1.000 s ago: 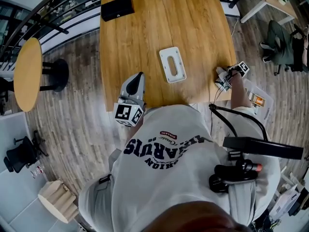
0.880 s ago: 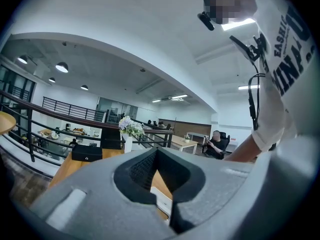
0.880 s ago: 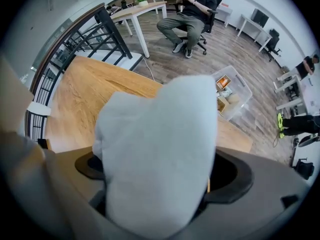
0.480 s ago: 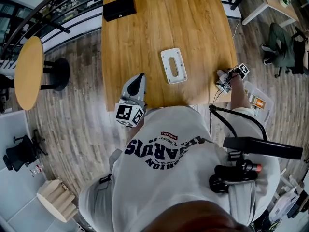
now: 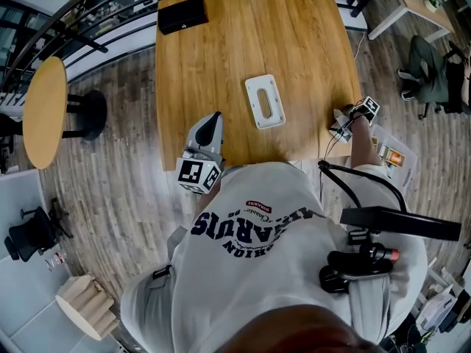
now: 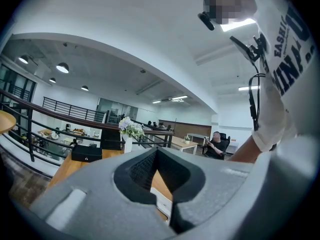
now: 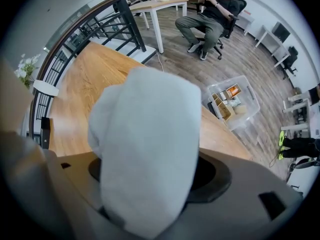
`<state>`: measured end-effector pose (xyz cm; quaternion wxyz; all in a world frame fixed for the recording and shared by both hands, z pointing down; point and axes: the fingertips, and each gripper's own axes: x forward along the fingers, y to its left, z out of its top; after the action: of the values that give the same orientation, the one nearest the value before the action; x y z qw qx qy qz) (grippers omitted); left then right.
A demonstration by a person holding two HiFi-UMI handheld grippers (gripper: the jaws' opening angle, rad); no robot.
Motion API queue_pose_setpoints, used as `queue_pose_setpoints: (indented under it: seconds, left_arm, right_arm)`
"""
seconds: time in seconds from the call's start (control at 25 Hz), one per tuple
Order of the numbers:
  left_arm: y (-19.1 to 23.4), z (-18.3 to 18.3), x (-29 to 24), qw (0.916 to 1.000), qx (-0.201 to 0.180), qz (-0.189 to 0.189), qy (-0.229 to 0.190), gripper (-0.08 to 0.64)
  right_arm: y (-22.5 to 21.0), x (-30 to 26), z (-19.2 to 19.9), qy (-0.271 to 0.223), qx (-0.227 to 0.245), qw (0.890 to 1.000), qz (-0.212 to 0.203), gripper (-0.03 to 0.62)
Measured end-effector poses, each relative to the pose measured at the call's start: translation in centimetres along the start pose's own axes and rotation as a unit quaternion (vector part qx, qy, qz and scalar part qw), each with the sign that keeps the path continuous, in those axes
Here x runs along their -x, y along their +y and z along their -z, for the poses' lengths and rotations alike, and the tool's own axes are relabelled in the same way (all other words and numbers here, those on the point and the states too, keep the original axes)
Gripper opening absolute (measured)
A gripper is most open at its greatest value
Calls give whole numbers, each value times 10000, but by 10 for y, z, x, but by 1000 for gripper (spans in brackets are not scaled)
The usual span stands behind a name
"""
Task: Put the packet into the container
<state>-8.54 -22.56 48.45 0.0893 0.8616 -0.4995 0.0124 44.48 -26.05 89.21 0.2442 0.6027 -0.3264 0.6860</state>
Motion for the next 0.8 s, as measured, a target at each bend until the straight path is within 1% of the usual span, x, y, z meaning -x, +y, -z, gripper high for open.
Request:
queue_pose_setpoints:
  seconds: [0.12,0.2,0.4,0.48,0.6,0.8]
  left_arm:
    - [0,1,1,10000,15,-14,-8,-3]
    - [-1,2,3,10000,23,-20,-18,-3]
    - [-1,5,5,10000,29,-17,-40,-3]
    - [-1,5,5,10000,33,-9,-48,-3]
    - [-4,5,5,10000,31,27,-60,-3]
    - [-11,3,7,9999,23,107,-115,-3]
  right_arm:
    - [-1,3,-1,-92,-4,10000,37,351]
    - [-2,3,3,-29,-10,10000,47,350]
    - [4,2,2,-9,236,9997,-79,347]
    - [11,4,-1,-7,457,9988,-156,347]
    - [26,12,-4,-17,955,9951,-236,347]
    - [59,42,-3,-66,1819,9829,-283,347]
